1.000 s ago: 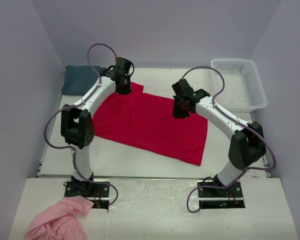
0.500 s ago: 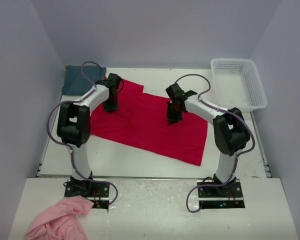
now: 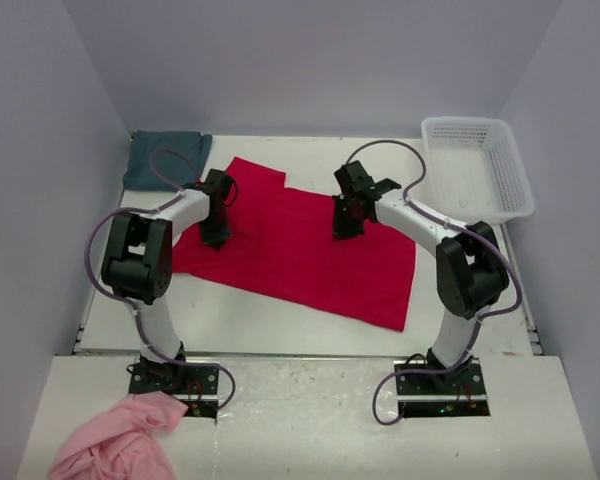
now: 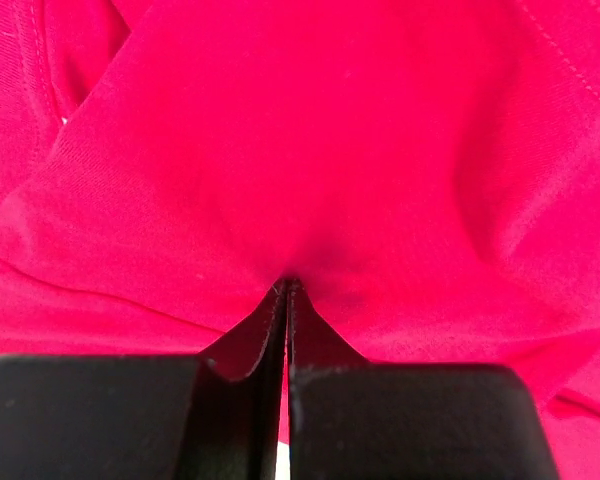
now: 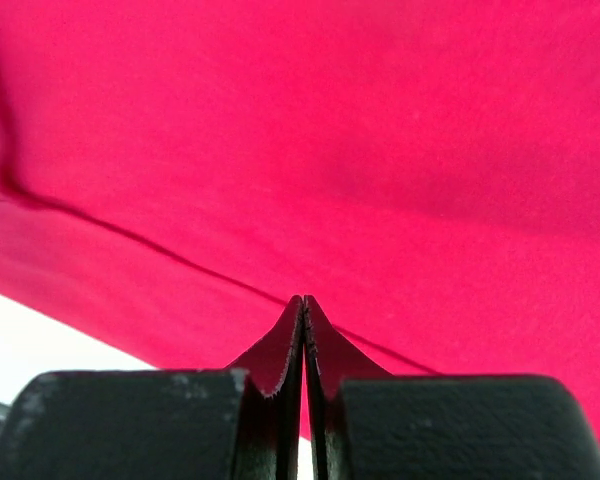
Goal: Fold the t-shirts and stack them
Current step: Fold the flattened tshirt in 1/3 of the way
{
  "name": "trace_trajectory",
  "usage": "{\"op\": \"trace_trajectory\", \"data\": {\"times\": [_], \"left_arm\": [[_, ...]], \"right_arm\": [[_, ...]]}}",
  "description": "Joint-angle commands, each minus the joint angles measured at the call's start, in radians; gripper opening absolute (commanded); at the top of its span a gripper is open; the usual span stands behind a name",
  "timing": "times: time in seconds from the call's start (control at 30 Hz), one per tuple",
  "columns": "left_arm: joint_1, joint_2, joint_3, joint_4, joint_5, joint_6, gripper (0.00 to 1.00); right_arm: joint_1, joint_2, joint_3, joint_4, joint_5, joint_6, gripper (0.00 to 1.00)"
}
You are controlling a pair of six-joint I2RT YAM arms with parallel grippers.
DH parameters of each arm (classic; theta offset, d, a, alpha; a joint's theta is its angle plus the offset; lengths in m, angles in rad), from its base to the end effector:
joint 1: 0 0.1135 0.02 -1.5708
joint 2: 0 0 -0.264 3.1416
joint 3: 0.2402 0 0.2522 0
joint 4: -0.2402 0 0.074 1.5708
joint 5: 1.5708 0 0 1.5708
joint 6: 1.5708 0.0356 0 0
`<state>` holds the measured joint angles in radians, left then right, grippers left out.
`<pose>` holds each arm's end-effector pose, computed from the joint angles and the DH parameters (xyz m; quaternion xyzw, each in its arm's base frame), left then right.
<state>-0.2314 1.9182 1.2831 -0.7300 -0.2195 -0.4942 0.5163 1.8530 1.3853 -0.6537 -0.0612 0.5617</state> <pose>0.3569 -0.0761 0.1582 -0.1407 0.9787 0.0656 0.1341 0.3353 0.1928 0.2115 0.0153 0.9743 0.1399 0.1758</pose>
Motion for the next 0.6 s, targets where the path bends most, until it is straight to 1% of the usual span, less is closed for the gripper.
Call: {"op": "trace_trajectory", "data": {"times": [0.0, 0.03, 0.07, 0.1, 0.13, 0.2, 0.33, 0.4, 0.43, 0.57], "left_arm": [[0.003, -0.047, -0.142, -0.002, 0.146, -0.124, 0.0], [0.003, -0.095, -0.209, 0.013, 0.182, -0.142, 0.0], [0.003, -0.096, -0.246, 0.023, 0.204, -0.161, 0.0], [0.003, -0.148, -0.28, 0.033, 0.215, -0.19, 0.0], [0.003, -0.175, -0.338, 0.04, 0.257, -0.204, 0.0], [0.001, -0.255, -0.41, 0.038, 0.273, -0.237, 0.0], [-0.002, -0.378, -0.481, -0.018, 0.267, -0.279, 0.0], [-0.003, -0.458, -0.519, -0.038, 0.259, -0.293, 0.0], [-0.003, -0.503, -0.527, -0.064, 0.252, -0.296, 0.0], [-0.003, -0.588, -0.536, -0.134, 0.224, -0.299, 0.0]], "right_arm": [[-0.001, -0.115, 0.017, -0.003, 0.031, -0.031, 0.0], [0.001, -0.139, 0.008, -0.004, 0.035, -0.037, 0.0], [0.001, -0.15, 0.001, -0.003, 0.037, -0.039, 0.0], [0.001, -0.156, -0.003, -0.006, 0.037, -0.04, 0.0], [0.001, -0.166, -0.017, -0.006, 0.037, -0.045, 0.0], [0.001, -0.173, -0.054, 0.003, 0.034, -0.04, 0.0], [0.001, -0.193, -0.13, 0.044, 0.02, -0.033, 0.0], [0.001, -0.189, -0.141, 0.046, 0.02, -0.028, 0.0], [0.001, -0.183, -0.144, 0.045, 0.027, -0.02, 0.0], [-0.001, -0.201, -0.144, 0.042, 0.046, -0.006, 0.0]]}}
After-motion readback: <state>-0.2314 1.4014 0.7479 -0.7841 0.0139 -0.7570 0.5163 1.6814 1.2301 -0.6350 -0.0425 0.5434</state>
